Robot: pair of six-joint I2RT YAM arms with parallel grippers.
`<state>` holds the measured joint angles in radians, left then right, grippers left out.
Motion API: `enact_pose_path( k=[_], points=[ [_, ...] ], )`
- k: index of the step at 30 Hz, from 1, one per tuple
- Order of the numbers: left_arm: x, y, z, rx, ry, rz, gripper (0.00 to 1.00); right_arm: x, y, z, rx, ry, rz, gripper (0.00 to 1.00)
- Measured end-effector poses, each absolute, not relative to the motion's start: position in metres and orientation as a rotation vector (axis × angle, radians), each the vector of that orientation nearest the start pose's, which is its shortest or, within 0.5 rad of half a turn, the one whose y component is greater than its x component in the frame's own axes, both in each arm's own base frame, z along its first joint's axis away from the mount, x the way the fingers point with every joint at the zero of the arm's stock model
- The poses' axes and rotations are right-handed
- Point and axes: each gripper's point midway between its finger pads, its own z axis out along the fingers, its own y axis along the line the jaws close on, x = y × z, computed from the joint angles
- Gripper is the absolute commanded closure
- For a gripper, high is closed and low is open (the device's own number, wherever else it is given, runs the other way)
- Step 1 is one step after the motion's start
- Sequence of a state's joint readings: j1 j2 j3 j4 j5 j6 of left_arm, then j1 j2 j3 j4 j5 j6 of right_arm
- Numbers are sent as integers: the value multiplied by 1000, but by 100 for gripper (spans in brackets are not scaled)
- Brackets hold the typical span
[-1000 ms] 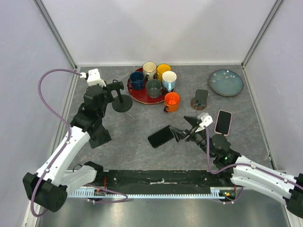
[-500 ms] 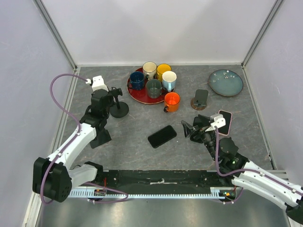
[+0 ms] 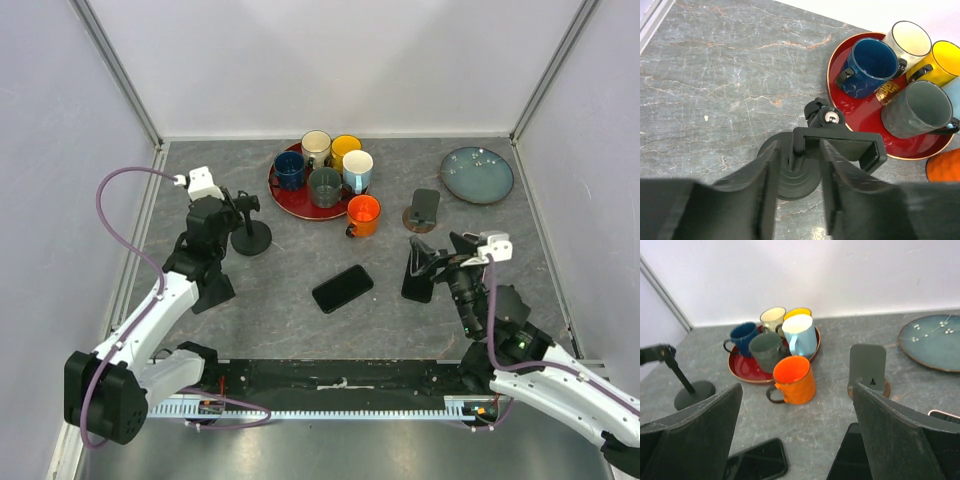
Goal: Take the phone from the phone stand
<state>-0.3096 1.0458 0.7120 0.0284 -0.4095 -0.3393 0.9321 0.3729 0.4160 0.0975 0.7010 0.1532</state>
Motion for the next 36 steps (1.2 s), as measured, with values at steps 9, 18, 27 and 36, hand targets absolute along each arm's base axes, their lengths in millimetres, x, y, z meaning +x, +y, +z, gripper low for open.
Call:
enact_pose_path(
  k=[9, 18, 27, 36],
  points=[
    [349, -55, 242, -342, 1806, -117, 12, 218, 89, 314, 87, 1468, 299, 2],
    [308, -47, 323, -331, 1675, -193, 5, 208, 35, 336, 171, 1459, 83, 2],
    [217, -21, 408, -249, 1342, -261, 0, 191, -15, 348, 265, 1394, -70, 2],
    [200, -13, 377, -223, 1254, -238, 0, 190, -23, 336, 291, 1367, -109, 2]
  ],
)
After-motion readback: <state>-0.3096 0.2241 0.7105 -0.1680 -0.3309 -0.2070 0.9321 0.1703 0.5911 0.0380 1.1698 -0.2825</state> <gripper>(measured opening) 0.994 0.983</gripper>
